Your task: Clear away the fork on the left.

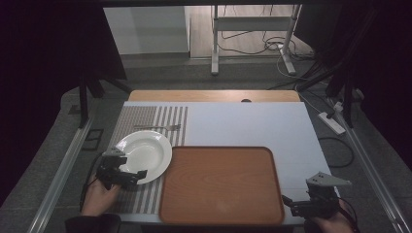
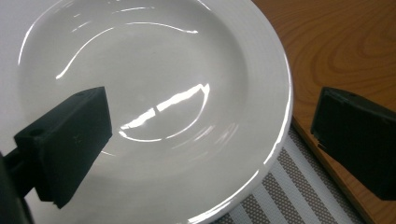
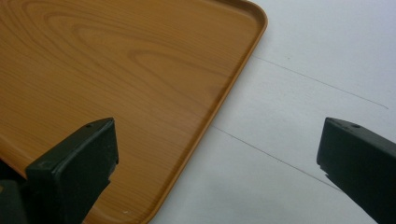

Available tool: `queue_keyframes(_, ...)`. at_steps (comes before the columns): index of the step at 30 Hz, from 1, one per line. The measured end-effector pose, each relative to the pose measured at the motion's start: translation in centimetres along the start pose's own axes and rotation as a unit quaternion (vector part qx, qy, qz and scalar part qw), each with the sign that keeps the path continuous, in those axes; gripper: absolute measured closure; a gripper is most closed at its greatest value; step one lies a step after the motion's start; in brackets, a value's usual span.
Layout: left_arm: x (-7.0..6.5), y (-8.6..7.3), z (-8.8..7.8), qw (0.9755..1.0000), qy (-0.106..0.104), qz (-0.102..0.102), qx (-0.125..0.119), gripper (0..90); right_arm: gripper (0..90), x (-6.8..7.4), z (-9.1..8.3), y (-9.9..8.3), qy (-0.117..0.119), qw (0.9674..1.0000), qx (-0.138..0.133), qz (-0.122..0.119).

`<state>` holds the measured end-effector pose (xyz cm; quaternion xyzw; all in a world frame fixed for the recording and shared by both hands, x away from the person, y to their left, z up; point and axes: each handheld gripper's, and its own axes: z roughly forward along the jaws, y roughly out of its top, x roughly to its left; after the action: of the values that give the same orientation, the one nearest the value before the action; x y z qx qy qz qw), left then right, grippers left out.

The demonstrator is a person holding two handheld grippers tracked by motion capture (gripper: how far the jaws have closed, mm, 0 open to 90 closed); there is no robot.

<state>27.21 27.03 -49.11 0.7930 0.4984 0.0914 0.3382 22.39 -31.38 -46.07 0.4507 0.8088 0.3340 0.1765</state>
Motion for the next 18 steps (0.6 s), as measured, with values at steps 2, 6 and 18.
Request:
queue_keyframes(2,0.4,0.4,0.2,1.0,0.003,-0.003,0.0,0.0,0.0,0.0,0.0,0.0,0.0,1.0,0.001,-0.001)
queue_keyframes(6,0.7,0.8,0.6,1.0,0.008,-0.002,0.001,0.0,0.0,0.1,0.0,0.0,0.0,1.0,0.001,-0.003)
queue_keyframes(18,2.2,3.1,2.3,0.9991,0.039,-0.005,0.013,1.6,0.0,0.1,0.0,0.0,0.0,1.0,0.003,-0.007)
